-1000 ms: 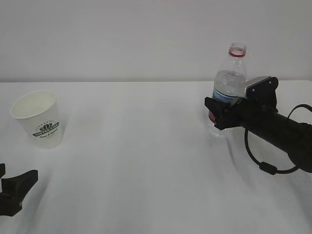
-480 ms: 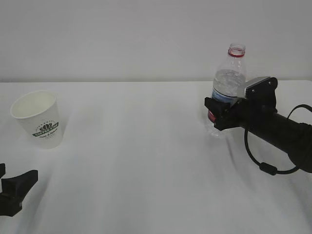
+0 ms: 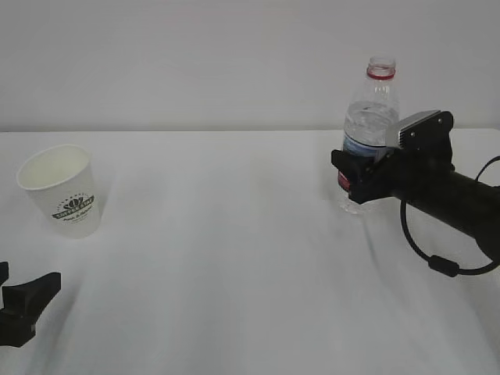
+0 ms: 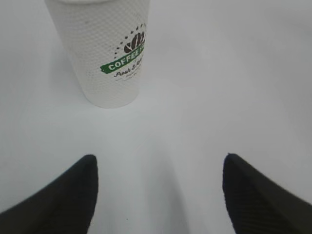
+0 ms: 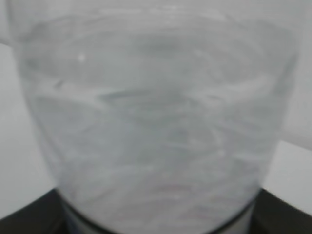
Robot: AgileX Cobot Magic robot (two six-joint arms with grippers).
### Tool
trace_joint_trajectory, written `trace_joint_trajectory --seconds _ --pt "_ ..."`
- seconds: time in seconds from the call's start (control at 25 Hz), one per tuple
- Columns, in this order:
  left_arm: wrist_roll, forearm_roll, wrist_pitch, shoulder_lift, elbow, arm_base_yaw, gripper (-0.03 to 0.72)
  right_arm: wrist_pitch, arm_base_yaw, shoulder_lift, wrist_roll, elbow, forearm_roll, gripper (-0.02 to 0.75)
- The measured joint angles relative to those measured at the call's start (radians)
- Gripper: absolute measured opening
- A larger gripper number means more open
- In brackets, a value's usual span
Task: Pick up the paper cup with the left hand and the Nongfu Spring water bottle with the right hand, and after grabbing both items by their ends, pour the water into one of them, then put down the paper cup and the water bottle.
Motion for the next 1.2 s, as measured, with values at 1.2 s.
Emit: trace_joint_trajectory --seconds 1.2 --pt "0.001 0.004 0.0 0.0 0.0 0.0 0.579 0.004 0.0 -0.41 -0.002 0.396 -0.023 0.451"
